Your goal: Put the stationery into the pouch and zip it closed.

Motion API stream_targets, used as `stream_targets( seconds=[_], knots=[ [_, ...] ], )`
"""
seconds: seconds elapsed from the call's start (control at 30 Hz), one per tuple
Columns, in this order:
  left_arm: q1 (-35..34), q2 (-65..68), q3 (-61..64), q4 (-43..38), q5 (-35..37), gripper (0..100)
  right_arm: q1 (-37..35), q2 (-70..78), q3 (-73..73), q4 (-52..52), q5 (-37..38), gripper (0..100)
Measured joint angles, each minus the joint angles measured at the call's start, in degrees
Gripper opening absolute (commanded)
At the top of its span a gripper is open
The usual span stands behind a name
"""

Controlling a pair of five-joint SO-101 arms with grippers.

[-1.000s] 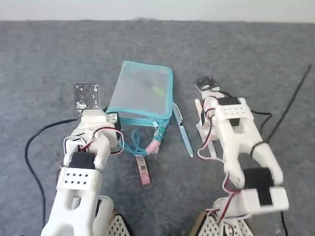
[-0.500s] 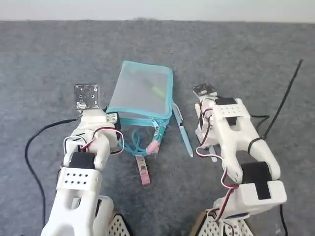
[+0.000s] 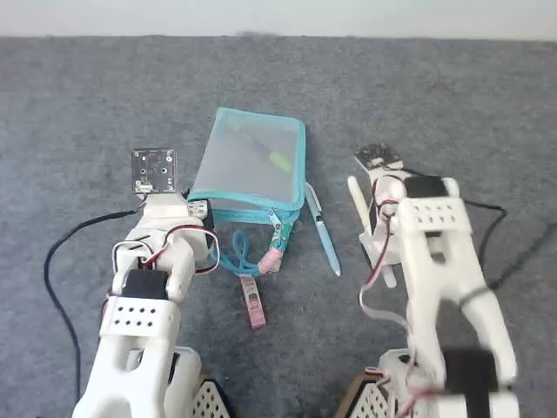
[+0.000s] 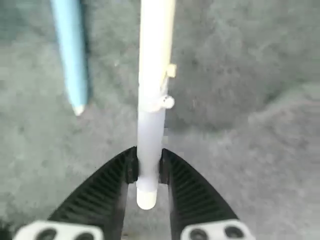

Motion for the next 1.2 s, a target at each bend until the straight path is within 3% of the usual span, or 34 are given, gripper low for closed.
stream_targets(
  seconds=[0.23, 0.47, 0.83, 1.2],
  knots=[
    [0.0, 0.0, 0.0, -3.08, 3.69, 1, -9.32, -14.51, -11.52, 16.0, 2.73, 0.8],
    [-2.37, 0.0, 0.0, -3.08, 4.13, 1, -19.25, -15.03, -14.15, 16.44, 2.73, 0.8],
    [-5.8, 0.0, 0.0, -5.19, 5.54, 1, -29.01, -13.01, -15.12, 16.44, 3.08, 0.8],
    [-4.66, 0.0, 0.0, -5.19, 5.63, 1, -30.77, 2.55, -26.46, 16.44, 2.29, 0.8]
  ],
)
